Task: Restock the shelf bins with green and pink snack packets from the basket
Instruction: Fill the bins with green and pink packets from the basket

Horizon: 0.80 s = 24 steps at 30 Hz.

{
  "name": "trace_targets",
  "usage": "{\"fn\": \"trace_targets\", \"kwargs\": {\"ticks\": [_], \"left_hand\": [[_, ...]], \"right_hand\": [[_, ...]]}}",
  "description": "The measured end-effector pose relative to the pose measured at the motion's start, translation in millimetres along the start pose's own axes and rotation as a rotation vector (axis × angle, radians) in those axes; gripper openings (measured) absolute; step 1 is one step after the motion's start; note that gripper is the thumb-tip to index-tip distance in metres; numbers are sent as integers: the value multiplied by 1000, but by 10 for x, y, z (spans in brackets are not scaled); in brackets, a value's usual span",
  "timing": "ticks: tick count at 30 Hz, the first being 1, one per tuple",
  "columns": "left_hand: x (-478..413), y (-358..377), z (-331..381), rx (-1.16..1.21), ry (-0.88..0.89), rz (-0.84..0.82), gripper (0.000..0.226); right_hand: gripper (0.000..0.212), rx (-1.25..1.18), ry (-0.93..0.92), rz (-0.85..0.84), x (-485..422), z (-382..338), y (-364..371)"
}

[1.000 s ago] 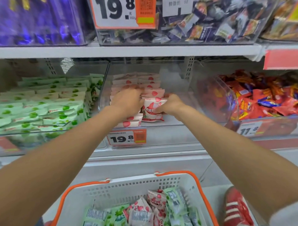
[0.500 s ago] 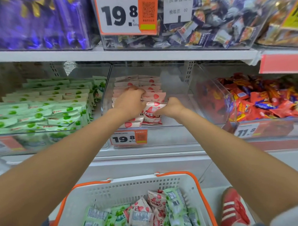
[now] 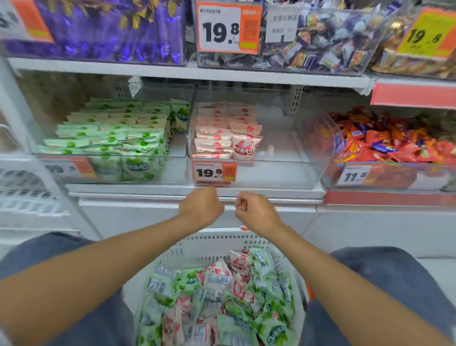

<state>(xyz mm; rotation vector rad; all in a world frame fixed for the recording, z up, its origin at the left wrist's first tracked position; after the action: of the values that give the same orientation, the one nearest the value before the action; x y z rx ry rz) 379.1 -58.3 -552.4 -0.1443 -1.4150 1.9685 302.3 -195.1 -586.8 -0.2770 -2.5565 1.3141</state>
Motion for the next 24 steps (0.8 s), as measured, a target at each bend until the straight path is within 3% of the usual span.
{"fn": "trace_targets", "kwargs": {"ticks": [4,8,11,14,20,24], "left_hand": [[12,631,-691,-49,-97,-348,16],[-88,955,-1131,-69,-168,-426,27],[-209,1101,-1220,-37,-175,-475,33],[-303,1199,-1261,6,-168,-510,24],[-332,1240,-1215,63,-145,-488,6],[-280,1082,-999,199,-25,-435,57]], "right_hand": [[13,113,195,-429,25,517,825],[19,265,327,-558,-86,831,1333],[25,483,237,-536,-212,936,1589],[22,676,159,-494,-289,906,1701],[22,707,125,-455,-256,837,1529],[23,500,-20,-435,-223,557,971]]}}
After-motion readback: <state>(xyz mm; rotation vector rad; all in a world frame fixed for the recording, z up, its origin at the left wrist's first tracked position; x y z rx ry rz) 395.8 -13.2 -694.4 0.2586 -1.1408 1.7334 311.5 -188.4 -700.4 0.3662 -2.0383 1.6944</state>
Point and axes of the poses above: each hand's wrist, its own x-axis away from the middle knuckle, its own y-axis out of the palm, z = x × y, the point moved 2 cm from there along -x, towards the middle knuckle, and after that the axes turned 12 degrees about -z, right-handed, at the moved point
